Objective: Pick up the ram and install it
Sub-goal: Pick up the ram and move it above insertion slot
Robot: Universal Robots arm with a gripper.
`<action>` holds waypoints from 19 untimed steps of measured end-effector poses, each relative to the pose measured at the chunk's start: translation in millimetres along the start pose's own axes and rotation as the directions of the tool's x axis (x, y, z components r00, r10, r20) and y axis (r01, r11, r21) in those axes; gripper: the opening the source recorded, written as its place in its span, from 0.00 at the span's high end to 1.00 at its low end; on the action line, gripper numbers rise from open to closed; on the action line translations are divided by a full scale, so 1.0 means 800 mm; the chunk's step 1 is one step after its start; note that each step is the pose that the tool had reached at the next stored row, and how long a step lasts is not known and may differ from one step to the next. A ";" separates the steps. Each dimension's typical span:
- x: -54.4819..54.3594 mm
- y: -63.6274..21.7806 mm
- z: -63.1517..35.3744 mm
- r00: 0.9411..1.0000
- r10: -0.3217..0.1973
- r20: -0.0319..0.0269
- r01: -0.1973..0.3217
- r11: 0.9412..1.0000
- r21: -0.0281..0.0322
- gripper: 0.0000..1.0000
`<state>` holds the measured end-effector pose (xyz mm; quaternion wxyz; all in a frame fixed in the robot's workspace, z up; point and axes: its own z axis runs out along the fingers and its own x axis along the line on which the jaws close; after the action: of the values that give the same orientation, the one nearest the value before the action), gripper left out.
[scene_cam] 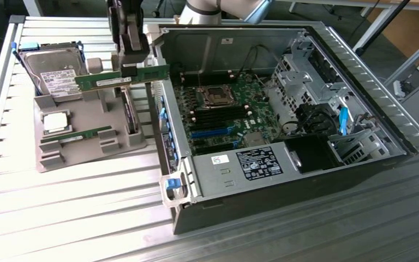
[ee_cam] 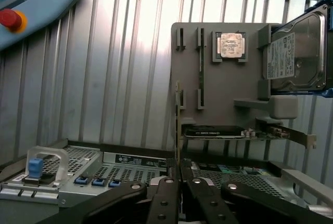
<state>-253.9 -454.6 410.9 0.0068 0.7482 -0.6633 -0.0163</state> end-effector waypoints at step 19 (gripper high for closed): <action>0.002 -0.020 -0.001 1.000 0.000 -0.005 0.000 1.000 -0.001 0.89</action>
<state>-237.4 -454.6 410.9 0.0086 0.7482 -0.6633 -0.0147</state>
